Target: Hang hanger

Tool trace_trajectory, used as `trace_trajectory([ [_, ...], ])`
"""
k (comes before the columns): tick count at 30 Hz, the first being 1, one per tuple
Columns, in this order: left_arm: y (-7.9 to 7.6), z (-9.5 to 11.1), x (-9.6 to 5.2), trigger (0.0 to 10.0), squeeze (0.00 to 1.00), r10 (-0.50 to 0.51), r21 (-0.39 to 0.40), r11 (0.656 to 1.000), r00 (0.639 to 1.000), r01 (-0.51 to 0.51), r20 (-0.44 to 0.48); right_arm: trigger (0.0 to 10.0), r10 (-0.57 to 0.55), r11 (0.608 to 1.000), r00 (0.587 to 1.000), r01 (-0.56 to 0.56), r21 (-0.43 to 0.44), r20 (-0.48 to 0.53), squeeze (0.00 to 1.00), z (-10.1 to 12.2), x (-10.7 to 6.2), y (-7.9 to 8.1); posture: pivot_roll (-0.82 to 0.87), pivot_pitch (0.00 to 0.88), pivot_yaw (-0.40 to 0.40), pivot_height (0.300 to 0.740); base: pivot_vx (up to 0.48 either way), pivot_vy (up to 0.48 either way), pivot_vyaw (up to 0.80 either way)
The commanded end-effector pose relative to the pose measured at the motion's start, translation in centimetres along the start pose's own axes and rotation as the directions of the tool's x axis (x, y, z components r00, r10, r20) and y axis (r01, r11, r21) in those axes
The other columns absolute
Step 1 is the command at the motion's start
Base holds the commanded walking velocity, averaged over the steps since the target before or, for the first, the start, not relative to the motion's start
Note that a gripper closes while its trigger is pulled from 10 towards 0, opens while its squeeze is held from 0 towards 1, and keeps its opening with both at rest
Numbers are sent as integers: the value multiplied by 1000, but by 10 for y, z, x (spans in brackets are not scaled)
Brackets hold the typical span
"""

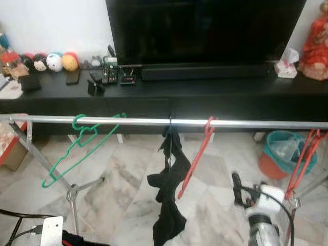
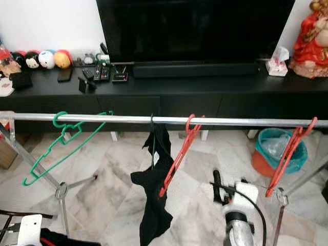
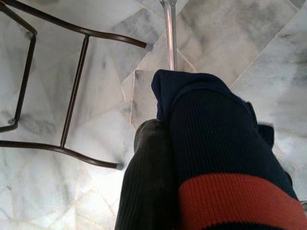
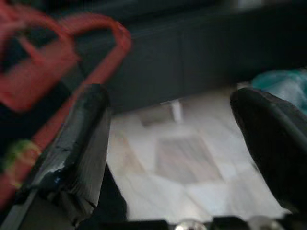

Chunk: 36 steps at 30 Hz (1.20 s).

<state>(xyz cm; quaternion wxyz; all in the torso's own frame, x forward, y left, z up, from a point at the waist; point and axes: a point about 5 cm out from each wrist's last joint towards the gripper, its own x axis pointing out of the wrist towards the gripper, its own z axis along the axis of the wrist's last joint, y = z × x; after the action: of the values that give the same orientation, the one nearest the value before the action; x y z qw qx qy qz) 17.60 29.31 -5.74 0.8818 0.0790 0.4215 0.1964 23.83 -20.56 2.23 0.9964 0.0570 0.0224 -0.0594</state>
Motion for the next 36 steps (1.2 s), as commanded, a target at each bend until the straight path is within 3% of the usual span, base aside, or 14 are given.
trace_trajectory([
  [1, 1, 3, 0, 10000, 0, -4, 13, 1000, 1000, 4, 10, 10000, 50, 999, 998, -50, 19, 30, 0, 10, 6, 9, -45, 7, 54, 740, 0, 0, 0],
  [5, 0, 3, 1, 10000, 0, -3, 14, 1000, 1000, 3, 13, 10000, 185, 981, 978, -189, 32, 93, 0, 40, 26, 29, -43, 7, 56, 740, 0, 0, 0],
  [6, 0, 4, 1, 10000, 0, -4, 15, 1000, 1000, 3, 15, 10000, 267, 962, 959, -271, 34, 91, 0, 48, 33, 39, -43, 6, 56, 740, 0, 0, 0],
  [7, 0, 4, 1, 10000, 0, -4, 15, 1000, 1000, 3, 15, 10000, 267, 962, 959, -271, 34, 91, 0, 48, 33, 39, -43, 6, 56, 740, 0, 0, 0],
  [9, 0, 4, 1, 10000, 0, -3, 15, 1000, 1000, 2, 15, 10000, 376, 925, 923, -379, 23, 80, 0, 56, 41, 52, -39, 5, 54, 740, 0, 0, 0],
  [13, 0, 4, 1, 10000, 0, -2, 14, 1000, 1000, 1, 16, 10000, 449, 892, 890, -451, 9, 73, 0, 62, 46, 61, -38, 5, 54, 740, 0, 0, 0],
  [18, 1, 5, 1, 10000, 0, -4, 14, 1000, 1000, 4, 21, 10000, 585, 811, 810, -585, -28, 41, 0, 77, 52, 78, -34, 7, 53, 740, 0, 0, 0],
  [21, 1, 5, 1, 10000, 0, -5, 14, 1000, 1000, 4, 22, 10000, 603, 798, 797, -602, -42, 32, 0, 80, 50, 81, -33, 8, 53, 740, 0, 0, 0],
  [26, 1, 3, 0, 10000, 0, -11, 16, 1000, 1000, 11, 19, 10000, 568, 818, 821, -570, -78, -56, 0, 72, 42, 80, -39, 12, 53, 740, 0, 0, 0],
  [29, 0, 3, 0, 10000, 0, -15, 15, 1000, 1000, 14, 18, 10000, 489, 860, 858, -504, -77, -155, 0, 60, 36, 74, -38, 12, 51, 740, 0, 0, 0],
  [34, 0, 3, 0, 10000, 0, -20, 13, 1000, 1000, 19, 18, 10000, 410, 898, 898, -428, -103, -157, 0, 61, 28, 68, -38, 9, 51, 740, 0, 0, 0],
  [36, 0, 4, 0, 10000, 0, -26, 15, 1000, 999, 25, 19, 10000, 293, 942, 937, -317, -108, -191, 0, 56, 27, 60, -43, 5, 52, 740, 0, 0, 0],
])
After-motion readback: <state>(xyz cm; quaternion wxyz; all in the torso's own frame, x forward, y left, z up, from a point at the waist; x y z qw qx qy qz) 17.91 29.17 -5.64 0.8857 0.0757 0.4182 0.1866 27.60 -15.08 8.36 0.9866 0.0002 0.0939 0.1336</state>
